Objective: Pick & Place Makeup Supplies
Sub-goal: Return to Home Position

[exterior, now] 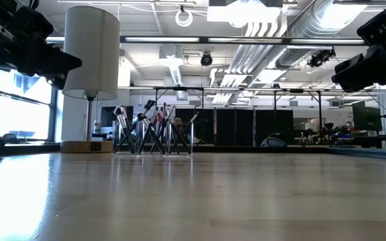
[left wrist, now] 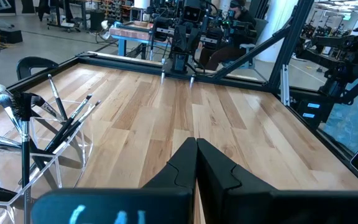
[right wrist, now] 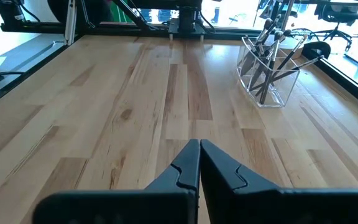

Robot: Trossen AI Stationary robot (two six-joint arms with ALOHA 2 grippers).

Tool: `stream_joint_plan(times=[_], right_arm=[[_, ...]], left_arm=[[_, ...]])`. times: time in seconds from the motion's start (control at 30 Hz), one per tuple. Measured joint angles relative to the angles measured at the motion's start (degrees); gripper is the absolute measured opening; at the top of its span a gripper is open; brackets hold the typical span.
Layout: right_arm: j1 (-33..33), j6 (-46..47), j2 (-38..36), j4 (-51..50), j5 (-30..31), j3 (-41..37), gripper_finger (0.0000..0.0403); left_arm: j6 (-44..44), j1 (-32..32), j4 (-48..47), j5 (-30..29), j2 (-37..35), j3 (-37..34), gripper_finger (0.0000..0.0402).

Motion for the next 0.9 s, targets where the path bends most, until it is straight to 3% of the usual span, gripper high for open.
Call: stream_joint_plan(times=[0.9], right_arm=[[0.0, 0.0, 0.0, 0.0, 0.0, 0.0, 0.0003]], left_arm=[[0.0, 0.0, 0.0, 0.0, 0.0, 0.0, 0.0001]])
